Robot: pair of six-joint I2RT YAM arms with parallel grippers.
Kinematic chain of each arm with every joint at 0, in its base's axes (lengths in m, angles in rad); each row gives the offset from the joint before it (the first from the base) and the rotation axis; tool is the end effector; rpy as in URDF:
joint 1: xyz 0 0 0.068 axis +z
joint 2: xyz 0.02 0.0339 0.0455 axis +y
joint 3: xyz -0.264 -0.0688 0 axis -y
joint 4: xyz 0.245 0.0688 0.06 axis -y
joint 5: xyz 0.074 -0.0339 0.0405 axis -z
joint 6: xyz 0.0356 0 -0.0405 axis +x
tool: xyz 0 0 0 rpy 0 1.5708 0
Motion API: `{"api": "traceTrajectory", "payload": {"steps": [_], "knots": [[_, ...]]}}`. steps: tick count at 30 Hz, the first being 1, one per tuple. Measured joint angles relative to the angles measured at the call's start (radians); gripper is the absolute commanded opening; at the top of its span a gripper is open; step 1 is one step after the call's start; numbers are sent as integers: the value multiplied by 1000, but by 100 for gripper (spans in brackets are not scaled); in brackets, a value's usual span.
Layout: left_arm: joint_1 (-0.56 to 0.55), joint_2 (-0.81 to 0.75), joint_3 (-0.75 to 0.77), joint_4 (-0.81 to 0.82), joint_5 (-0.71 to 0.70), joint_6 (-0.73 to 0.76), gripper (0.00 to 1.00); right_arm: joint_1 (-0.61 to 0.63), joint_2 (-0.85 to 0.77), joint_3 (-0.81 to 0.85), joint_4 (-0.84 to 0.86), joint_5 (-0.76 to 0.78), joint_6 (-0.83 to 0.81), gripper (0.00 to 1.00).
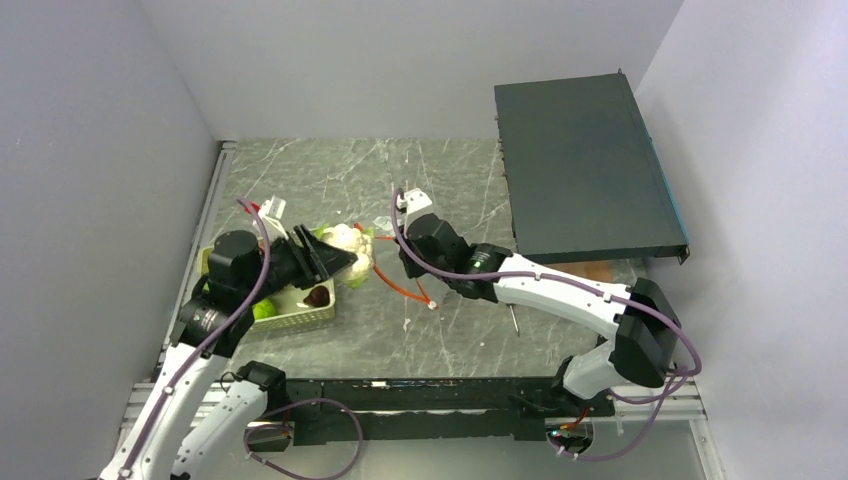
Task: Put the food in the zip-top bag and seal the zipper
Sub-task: Place the fake vegetable in the zipper food storage bag.
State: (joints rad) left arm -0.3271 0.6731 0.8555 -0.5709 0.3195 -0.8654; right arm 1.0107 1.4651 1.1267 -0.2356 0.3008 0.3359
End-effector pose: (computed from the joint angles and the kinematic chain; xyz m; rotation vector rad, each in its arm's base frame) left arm 0.1322 -0.0567 0.3407 -0.3382 2.0770 -1.0675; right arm 0.1863 0.2772 0.2926 -0.5433 2.0834 0.4740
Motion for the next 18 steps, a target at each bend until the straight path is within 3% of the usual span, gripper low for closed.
{"api": "traceTrajectory", "payload": {"steps": [4, 8, 18], "knots": [[-1, -59, -89, 177, 219, 57, 0, -30, -1, 0, 2, -73, 45, 0], [-2, -54, -143, 275, 349, 92, 0, -92, -15, 0, 13, -182, 112, 0], [-2, 106, -195, 449, 457, 90, 0, -148, -92, -11, 93, -370, 211, 0]]}}
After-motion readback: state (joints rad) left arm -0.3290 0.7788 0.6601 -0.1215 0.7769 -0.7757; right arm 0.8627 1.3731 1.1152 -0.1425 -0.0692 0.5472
